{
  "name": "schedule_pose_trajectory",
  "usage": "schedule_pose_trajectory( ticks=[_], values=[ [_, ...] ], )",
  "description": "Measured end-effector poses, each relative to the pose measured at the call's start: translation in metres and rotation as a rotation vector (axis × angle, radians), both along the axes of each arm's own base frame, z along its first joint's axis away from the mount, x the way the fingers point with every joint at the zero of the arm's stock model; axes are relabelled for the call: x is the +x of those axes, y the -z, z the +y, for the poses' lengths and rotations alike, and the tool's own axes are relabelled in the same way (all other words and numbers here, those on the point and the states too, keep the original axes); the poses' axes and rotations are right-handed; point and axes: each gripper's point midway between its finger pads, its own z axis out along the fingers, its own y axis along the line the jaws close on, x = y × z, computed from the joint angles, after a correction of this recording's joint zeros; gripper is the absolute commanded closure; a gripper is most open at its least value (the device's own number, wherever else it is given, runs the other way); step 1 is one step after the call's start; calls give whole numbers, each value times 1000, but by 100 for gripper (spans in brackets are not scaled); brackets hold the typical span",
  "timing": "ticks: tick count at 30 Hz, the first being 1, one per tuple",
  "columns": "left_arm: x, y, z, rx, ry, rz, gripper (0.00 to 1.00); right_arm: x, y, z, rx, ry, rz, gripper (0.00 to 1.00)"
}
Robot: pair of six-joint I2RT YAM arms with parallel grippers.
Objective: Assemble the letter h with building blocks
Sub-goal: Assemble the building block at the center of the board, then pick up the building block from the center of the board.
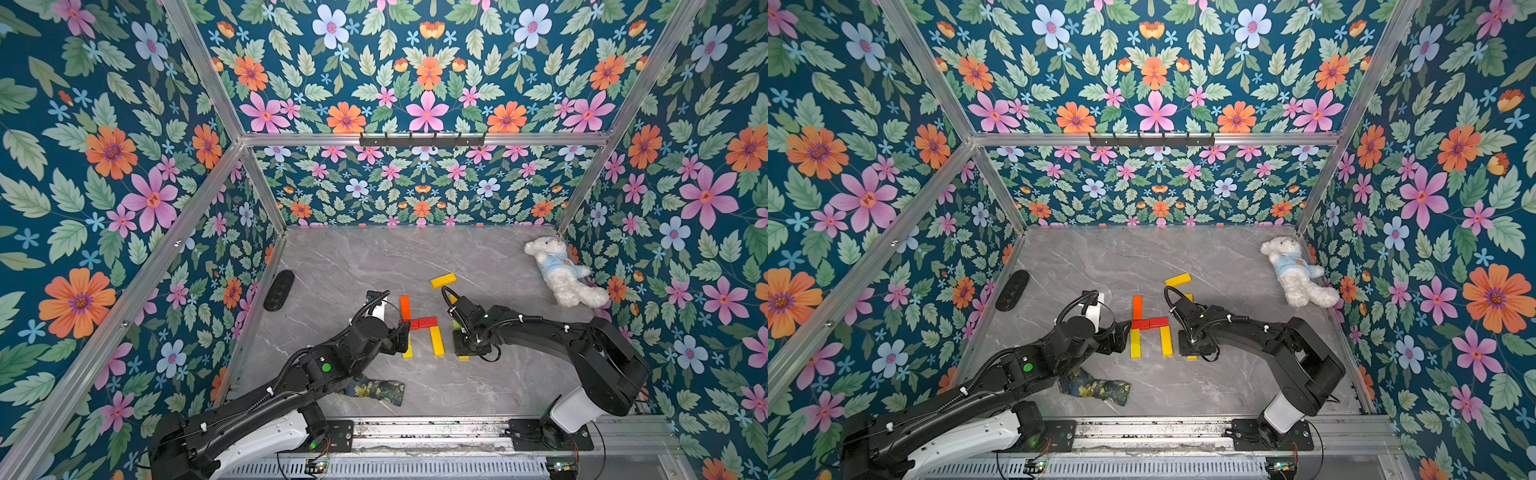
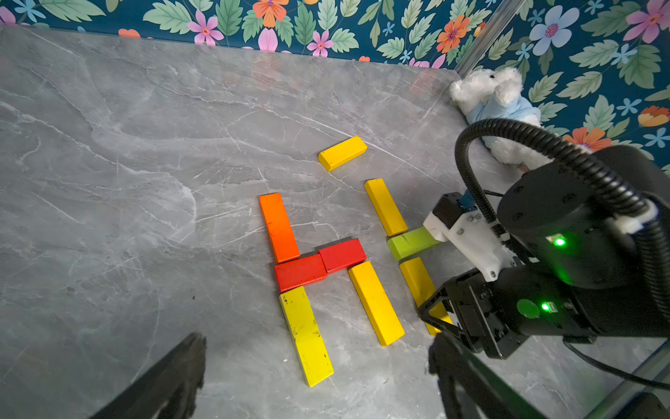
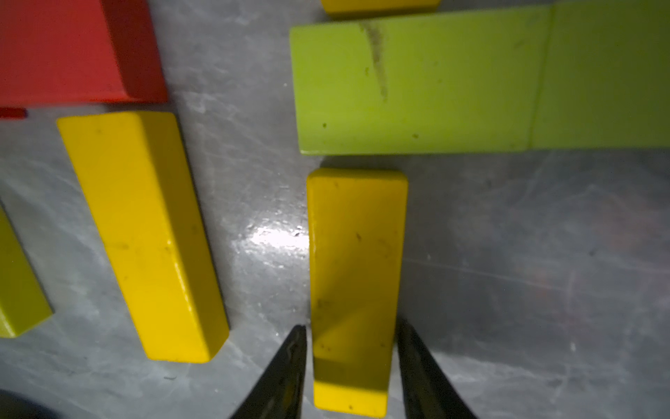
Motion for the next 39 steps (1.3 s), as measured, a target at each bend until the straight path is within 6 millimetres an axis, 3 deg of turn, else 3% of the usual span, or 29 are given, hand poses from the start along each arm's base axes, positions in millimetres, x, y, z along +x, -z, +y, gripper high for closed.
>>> schedule_pose_trajectory(
  ticks=[5,9,17,21,25,29,36,39],
  values=[
    [0,0,0,2,0,1,1,2,-6,0,6,2,-18,49],
    [0,-2,0,2,2,-2,1,4,-21,1,34,2,-51,45],
    [2,6,-4,29,3,15,1,12,-78,7,141,25,-172,41],
    [13,18,-11,49,9,68,1,18,-106,-6,212,100,-242,40],
    [33,33,-20,58,3,137,1,17,-118,-27,259,183,-280,40],
    [55,42,-52,71,58,172,1,11,-124,-35,303,213,-297,40],
    [140,92,-97,225,66,229,1,0,-128,-37,350,204,-306,40],
    [167,105,-117,292,96,217,1,-5,-132,-39,374,198,-323,40]
  ],
)
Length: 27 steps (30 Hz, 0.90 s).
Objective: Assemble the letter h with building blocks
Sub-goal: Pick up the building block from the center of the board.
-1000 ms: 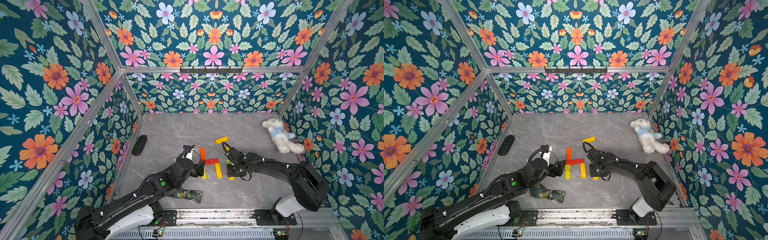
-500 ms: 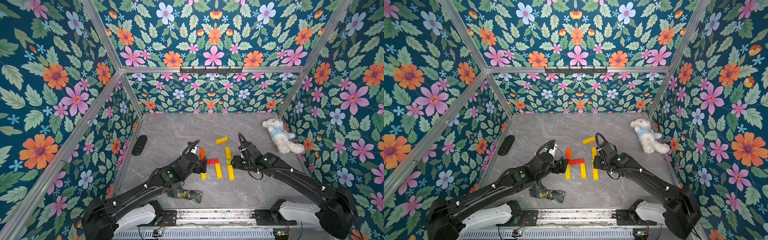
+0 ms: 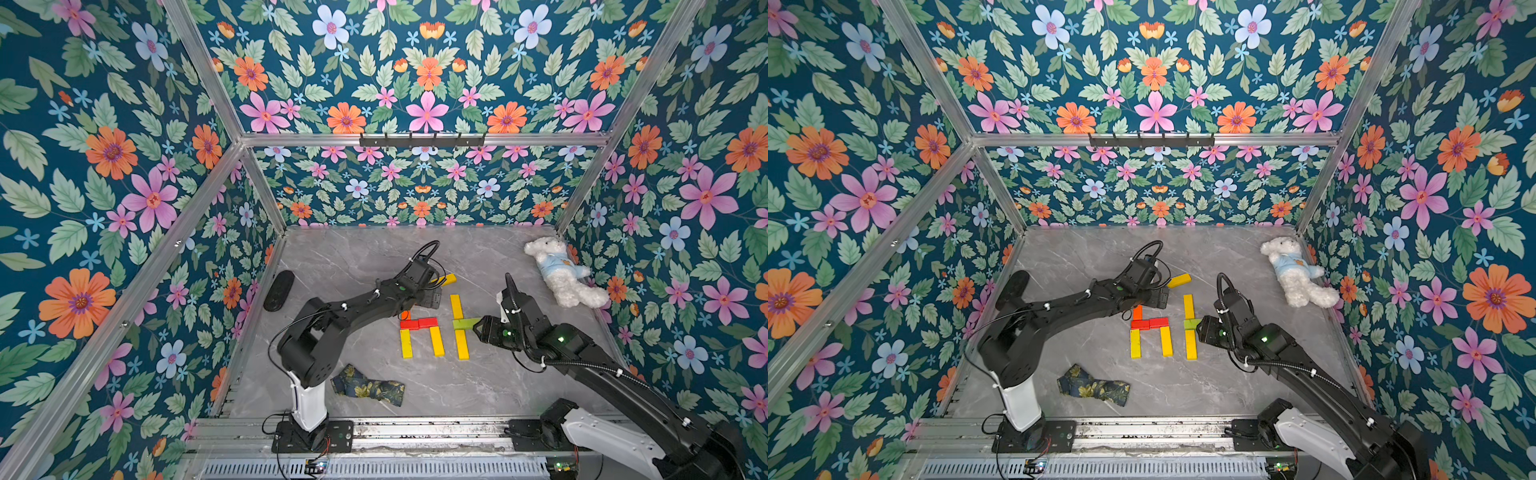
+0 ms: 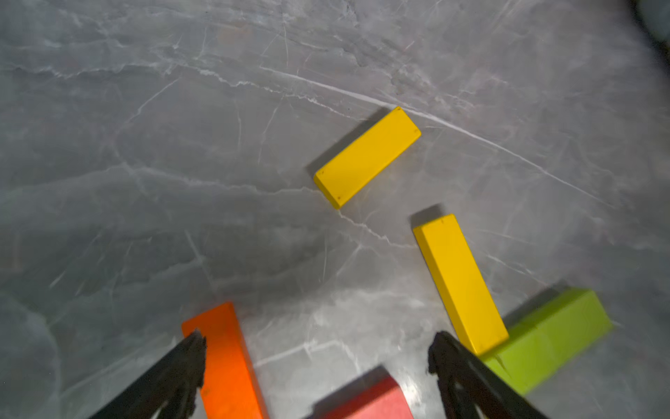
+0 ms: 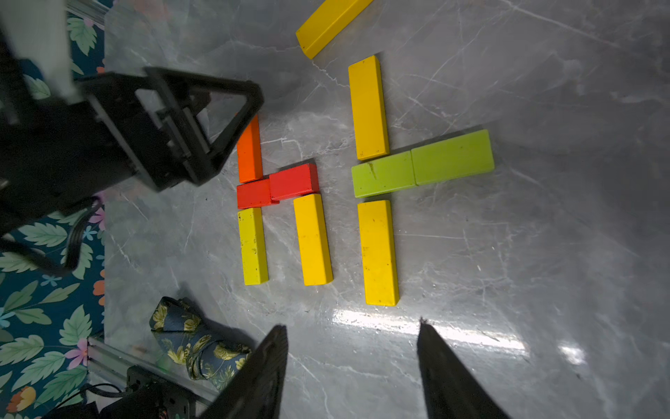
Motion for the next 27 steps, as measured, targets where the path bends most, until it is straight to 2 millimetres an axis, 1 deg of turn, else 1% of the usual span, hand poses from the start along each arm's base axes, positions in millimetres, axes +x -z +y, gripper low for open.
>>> schedule_pose_trajectory(
  ticks=[3,5,9,13,18,20,23,25,27],
  values=[
    [26,6,-20,40,41,-19,0,-5,-5,0,24,-12,-15,40],
    [40,10,-27,71,65,-25,1,-7,-10,-1,33,-15,-34,40],
    [58,19,-34,128,110,-23,1,-10,-17,-4,41,-27,-69,39],
    [70,27,-42,167,142,-10,2,-11,-22,-5,49,-28,-87,39],
    [73,36,-47,207,189,23,5,-11,-25,-7,45,-23,-100,38],
    [71,40,-49,215,212,46,8,-11,-26,-9,43,-18,-106,38],
    [73,48,-52,232,230,65,12,-10,-27,-10,42,-13,-112,38],
    [70,57,-53,240,247,92,16,-11,-29,-10,42,-12,-116,38],
    [69,60,-53,247,256,102,21,-10,-29,-11,40,-9,-119,38]
  ],
)
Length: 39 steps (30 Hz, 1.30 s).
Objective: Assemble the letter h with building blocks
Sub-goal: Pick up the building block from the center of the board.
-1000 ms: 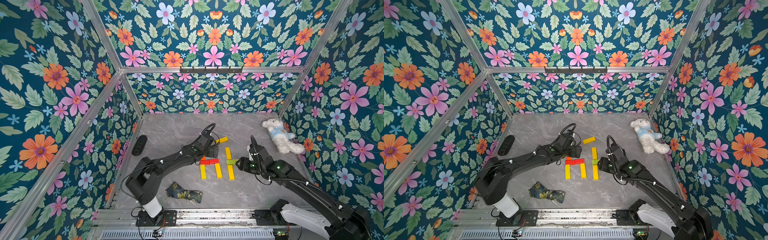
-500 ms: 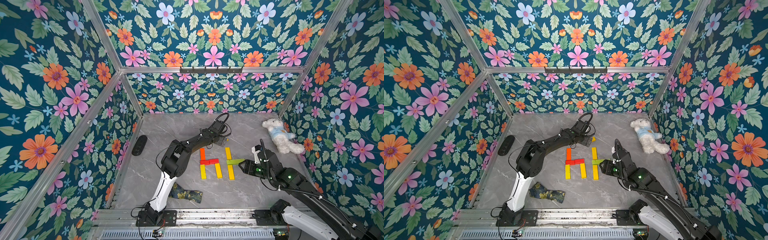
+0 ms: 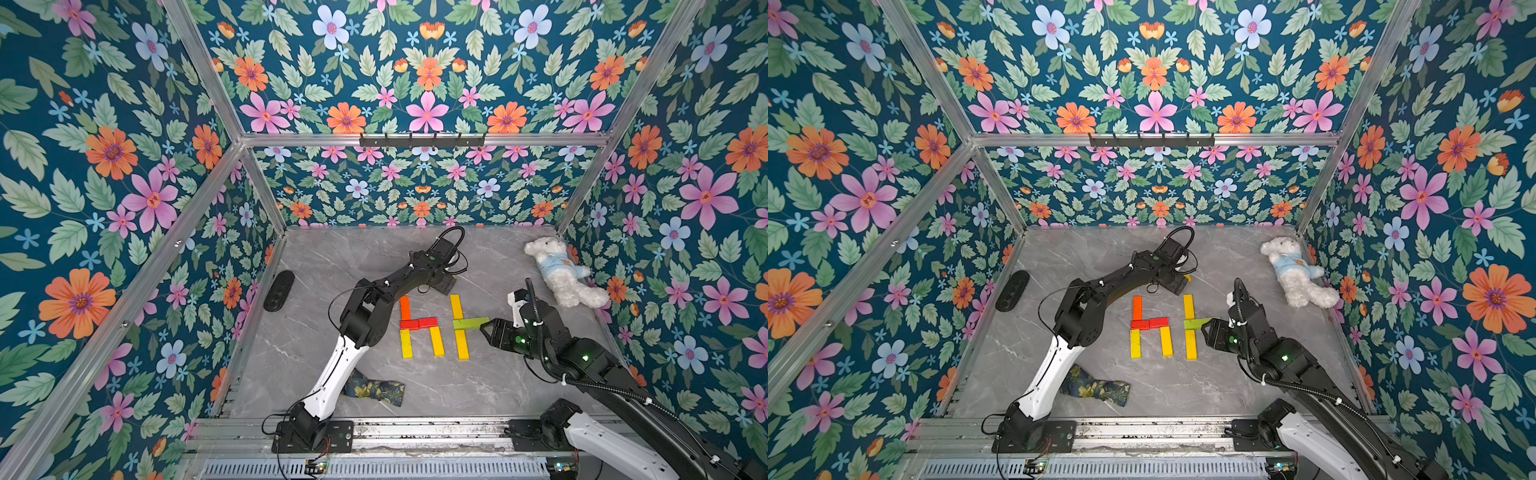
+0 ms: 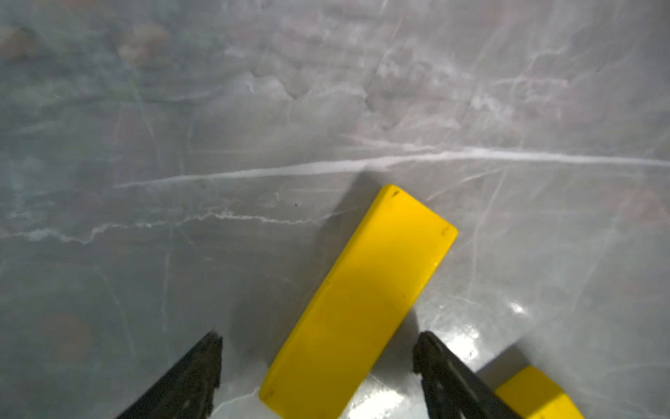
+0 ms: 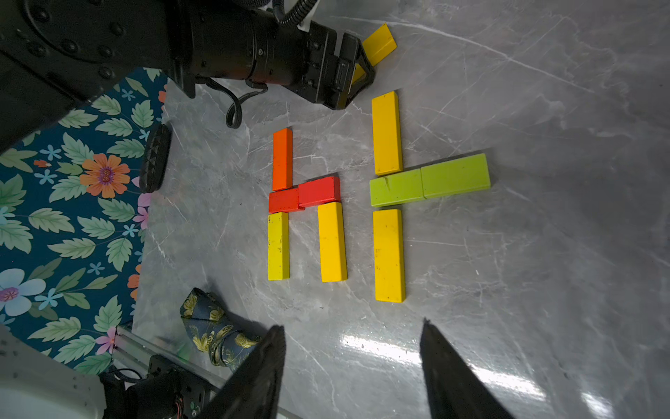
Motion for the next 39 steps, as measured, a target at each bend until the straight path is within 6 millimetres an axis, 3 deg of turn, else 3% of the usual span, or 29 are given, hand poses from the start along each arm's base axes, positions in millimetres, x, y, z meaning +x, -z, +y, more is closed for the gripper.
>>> schedule_pose_trajectory(
  ticks=[8,17,23,32,39],
  values=[
    [-2,2,-4,1,28,19,39,1,-1,-2,-2,9,-6,38],
    [1,4,-8,-23,45,31,66,1,1,-4,-9,19,-6,38],
    [6,3,-6,-37,31,30,98,1,1,-5,-12,23,-8,38],
    [10,-2,4,-27,-13,11,100,3,4,-9,-20,54,-9,38],
    [13,-43,10,-86,-74,-60,100,4,8,-13,-27,85,2,38]
  ],
)
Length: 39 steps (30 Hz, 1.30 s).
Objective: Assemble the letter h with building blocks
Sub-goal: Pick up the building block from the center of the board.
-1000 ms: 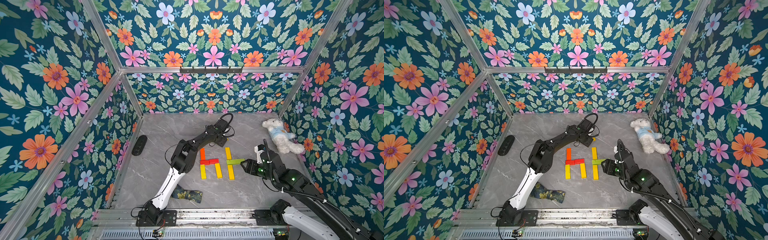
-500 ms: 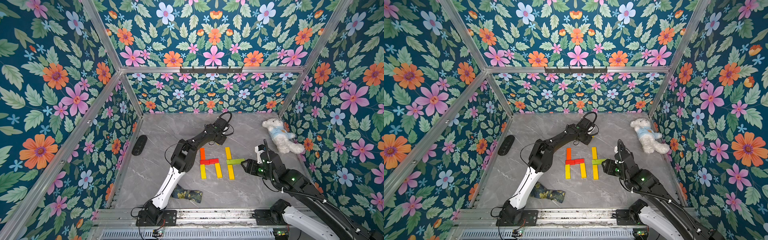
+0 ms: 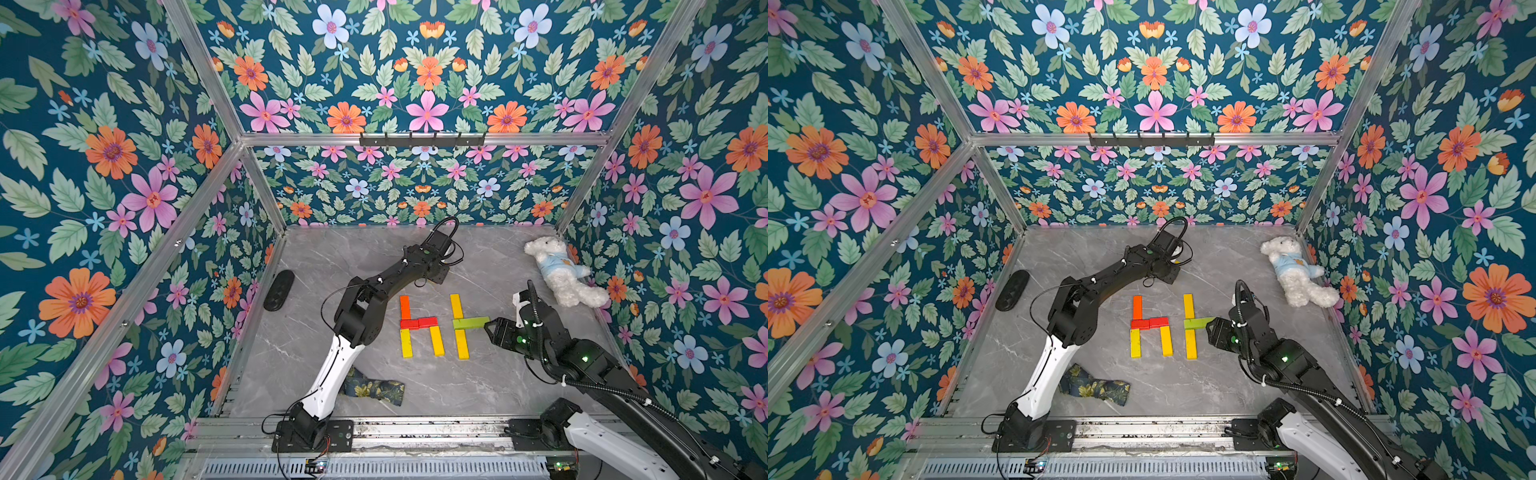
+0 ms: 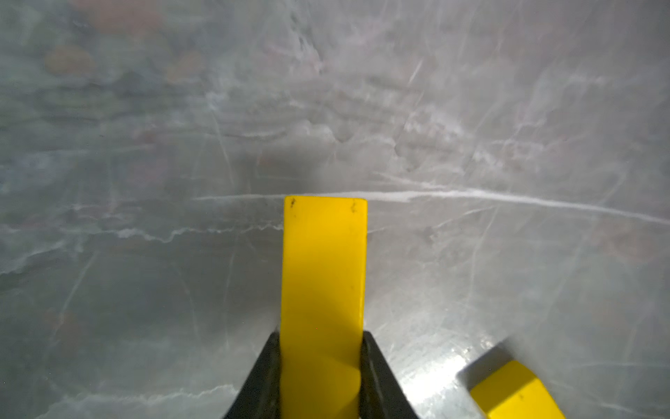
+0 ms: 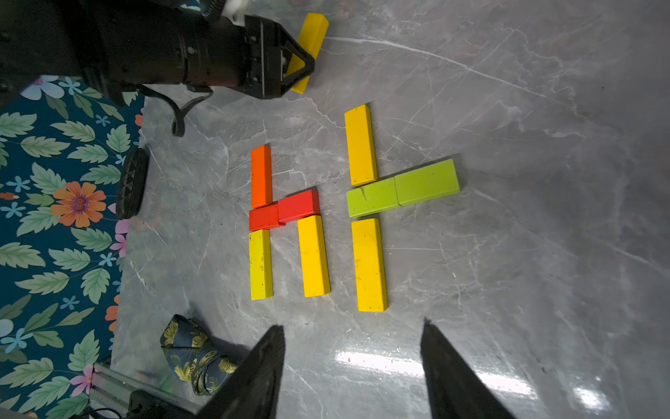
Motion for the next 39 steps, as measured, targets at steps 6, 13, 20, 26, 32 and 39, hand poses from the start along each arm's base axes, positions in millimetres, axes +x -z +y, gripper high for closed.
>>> schedule_pose_trajectory(
  ticks=[6,13,20,26,32,39],
  values=[
    [-26,-36,13,-108,-53,-44,100,0,5,-1,5,16,12,38],
    [-108,-66,11,-259,-53,-96,100,3,8,10,87,3,-16,40],
    [-178,-81,2,-363,-23,-142,100,16,-1,38,232,-49,-76,40],
    [-216,-99,-2,-479,0,-146,100,29,-22,56,303,-89,-137,40],
    [-237,-113,-14,-546,34,-132,100,34,-27,62,326,-101,-155,41],
    [-258,-118,-22,-575,74,-102,100,38,-33,63,326,-100,-168,51]
  ],
)
